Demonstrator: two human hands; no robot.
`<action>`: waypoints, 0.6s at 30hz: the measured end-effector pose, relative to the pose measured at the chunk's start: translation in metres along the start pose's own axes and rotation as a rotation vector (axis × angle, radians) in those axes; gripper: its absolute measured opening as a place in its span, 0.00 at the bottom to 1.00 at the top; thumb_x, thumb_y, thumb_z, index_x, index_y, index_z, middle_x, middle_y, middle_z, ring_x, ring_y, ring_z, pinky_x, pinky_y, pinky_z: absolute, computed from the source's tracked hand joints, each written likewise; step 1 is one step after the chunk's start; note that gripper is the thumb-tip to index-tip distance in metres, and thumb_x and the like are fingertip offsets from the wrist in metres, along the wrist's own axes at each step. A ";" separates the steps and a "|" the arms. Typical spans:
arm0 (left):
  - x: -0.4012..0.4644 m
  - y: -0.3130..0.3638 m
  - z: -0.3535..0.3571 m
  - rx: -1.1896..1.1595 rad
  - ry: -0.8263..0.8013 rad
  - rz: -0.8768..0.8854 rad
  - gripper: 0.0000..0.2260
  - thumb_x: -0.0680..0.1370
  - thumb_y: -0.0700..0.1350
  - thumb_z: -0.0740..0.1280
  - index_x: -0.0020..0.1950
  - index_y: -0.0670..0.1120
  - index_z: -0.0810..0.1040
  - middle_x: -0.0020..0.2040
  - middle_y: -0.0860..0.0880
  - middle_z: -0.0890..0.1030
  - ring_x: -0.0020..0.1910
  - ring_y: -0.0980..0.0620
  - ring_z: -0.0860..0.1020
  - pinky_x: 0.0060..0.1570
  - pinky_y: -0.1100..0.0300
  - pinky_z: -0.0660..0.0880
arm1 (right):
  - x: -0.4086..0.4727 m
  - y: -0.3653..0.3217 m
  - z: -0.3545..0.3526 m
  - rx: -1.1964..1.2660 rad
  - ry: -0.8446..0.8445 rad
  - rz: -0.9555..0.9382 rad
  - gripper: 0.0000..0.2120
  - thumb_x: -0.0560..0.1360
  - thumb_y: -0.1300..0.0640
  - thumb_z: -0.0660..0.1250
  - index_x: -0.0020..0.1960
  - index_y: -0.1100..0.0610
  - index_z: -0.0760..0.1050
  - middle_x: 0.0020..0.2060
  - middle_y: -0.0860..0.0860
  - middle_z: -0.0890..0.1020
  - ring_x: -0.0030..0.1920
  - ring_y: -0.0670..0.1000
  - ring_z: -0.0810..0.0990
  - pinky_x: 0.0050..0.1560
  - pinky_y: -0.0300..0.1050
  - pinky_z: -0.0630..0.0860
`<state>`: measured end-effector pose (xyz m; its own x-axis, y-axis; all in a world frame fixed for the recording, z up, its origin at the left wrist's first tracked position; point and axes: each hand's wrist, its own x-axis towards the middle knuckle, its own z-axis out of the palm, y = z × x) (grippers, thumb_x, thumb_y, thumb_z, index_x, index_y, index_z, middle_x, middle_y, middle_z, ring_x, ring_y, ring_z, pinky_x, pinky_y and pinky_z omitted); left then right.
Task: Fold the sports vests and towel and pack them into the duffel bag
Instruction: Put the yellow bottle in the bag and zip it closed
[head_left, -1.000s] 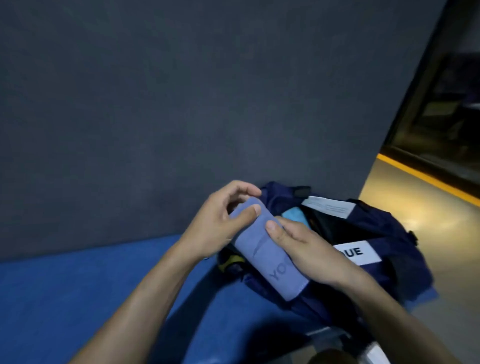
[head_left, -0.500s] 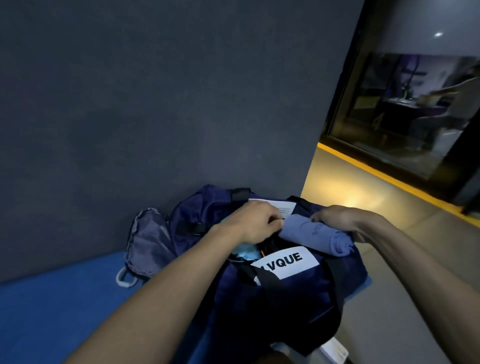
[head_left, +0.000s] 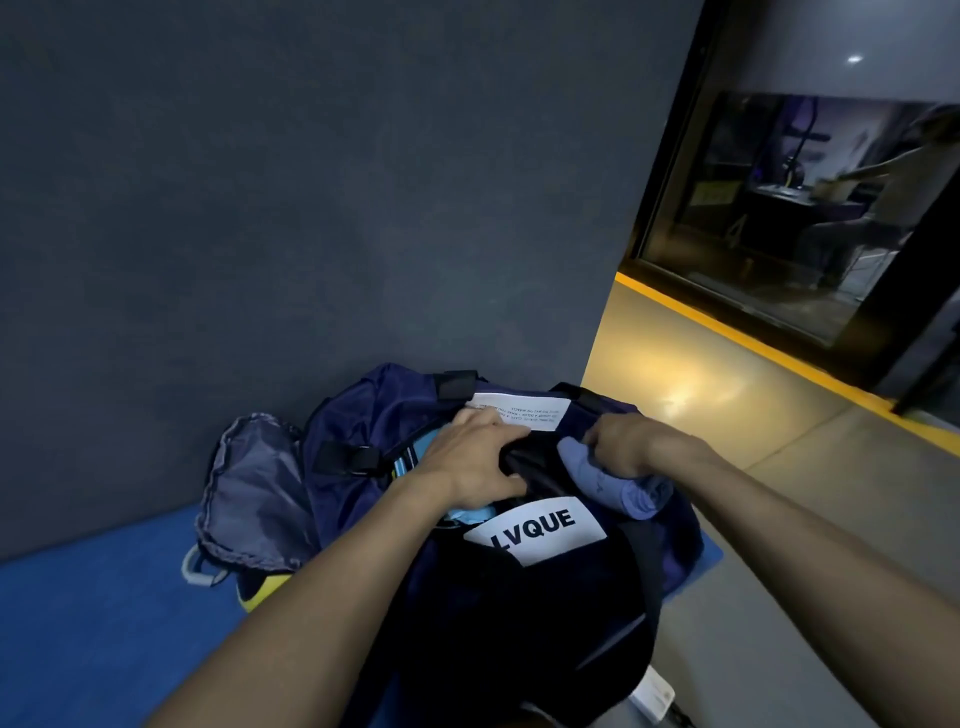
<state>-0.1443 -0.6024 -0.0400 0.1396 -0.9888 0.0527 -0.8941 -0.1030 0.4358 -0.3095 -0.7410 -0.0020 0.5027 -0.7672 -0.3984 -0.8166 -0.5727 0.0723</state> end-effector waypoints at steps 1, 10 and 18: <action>0.000 0.000 0.001 -0.014 0.004 -0.006 0.32 0.75 0.55 0.71 0.78 0.57 0.66 0.62 0.54 0.71 0.69 0.49 0.63 0.71 0.52 0.65 | 0.004 -0.001 0.004 -0.028 -0.002 0.009 0.17 0.82 0.57 0.58 0.68 0.56 0.76 0.65 0.55 0.80 0.62 0.57 0.79 0.55 0.45 0.73; 0.001 -0.003 0.002 -0.016 -0.012 -0.017 0.31 0.76 0.55 0.70 0.78 0.56 0.67 0.64 0.53 0.71 0.66 0.49 0.65 0.70 0.55 0.65 | 0.029 -0.004 0.009 0.749 0.313 0.165 0.22 0.82 0.62 0.55 0.76 0.62 0.66 0.71 0.60 0.73 0.69 0.60 0.73 0.62 0.46 0.70; 0.005 -0.003 0.002 -0.013 -0.039 -0.029 0.30 0.76 0.55 0.70 0.78 0.57 0.68 0.63 0.55 0.71 0.67 0.51 0.64 0.70 0.58 0.64 | 0.030 0.005 0.015 1.083 0.073 0.042 0.21 0.73 0.63 0.62 0.67 0.61 0.70 0.58 0.59 0.78 0.50 0.57 0.78 0.46 0.49 0.75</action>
<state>-0.1417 -0.6073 -0.0431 0.1489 -0.9888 0.0050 -0.8844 -0.1309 0.4479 -0.3028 -0.7620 -0.0273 0.4547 -0.8163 -0.3563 -0.6323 -0.0142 -0.7746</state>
